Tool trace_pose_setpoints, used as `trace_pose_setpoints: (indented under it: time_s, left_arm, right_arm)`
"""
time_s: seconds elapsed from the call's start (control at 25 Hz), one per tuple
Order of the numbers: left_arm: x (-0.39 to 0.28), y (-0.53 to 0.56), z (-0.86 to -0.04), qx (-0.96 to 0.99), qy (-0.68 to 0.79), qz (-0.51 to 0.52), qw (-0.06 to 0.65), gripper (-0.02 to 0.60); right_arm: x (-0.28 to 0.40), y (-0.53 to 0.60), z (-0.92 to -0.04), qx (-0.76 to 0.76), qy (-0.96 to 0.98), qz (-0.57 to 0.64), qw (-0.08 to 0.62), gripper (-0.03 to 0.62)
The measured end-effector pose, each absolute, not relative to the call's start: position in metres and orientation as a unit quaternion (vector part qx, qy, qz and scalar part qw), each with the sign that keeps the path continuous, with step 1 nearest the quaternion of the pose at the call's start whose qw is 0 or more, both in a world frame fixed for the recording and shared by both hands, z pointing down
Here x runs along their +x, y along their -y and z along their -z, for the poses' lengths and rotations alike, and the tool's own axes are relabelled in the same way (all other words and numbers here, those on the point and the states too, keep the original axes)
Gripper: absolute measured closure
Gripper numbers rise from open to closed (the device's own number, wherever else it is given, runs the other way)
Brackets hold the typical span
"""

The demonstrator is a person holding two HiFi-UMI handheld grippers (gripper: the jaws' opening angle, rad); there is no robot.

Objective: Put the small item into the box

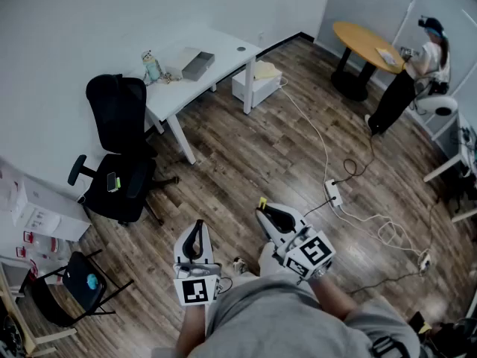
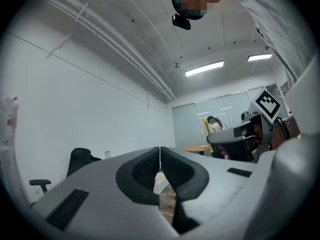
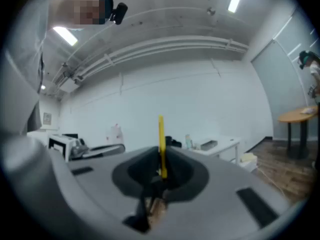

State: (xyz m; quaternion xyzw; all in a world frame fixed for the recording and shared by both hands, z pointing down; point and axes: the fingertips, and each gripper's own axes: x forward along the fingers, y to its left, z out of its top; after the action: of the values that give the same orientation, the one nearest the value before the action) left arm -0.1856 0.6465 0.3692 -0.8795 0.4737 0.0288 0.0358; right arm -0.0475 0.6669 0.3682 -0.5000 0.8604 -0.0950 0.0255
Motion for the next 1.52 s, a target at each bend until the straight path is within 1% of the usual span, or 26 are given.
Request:
trace_pose_setpoints:
  time_s: [0.2,0.4,0.64,1.12,1.52]
  left_arm:
    - [-0.184,-0.649,-0.378,-0.880,-0.473,-0.025,0.027,0.544]
    - [-0.187,-0.651,-0.379,-0.879,-0.476,-0.020,0.033,0.545]
    - [-0.186,-0.635,-0.389,-0.877,-0.480,-0.016,0.010,0.545]
    - [-0.144,-0.569,-0.388,-0.879,-0.477,-0.011,0.008,0.545]
    - [-0.093,-0.503,-0.375,-0.876,-0.482,-0.014,0.028,0.545]
  right_arm:
    - [-0.054,-0.662,-0.372,-0.493,-0.866,0.087,0.016,0.526]
    - [-0.054,-0.664,-0.378,-0.492,-0.866,0.090,0.014,0.526]
    - [-0.049,-0.648,-0.389,-0.491,-0.864,0.109,0.011,0.526]
    - [-0.013,-0.582,-0.394,-0.486,-0.864,0.128,0.014,0.526]
    - [0.026,-0.512,-0.386,-0.464,-0.878,0.119,0.025,0.526]
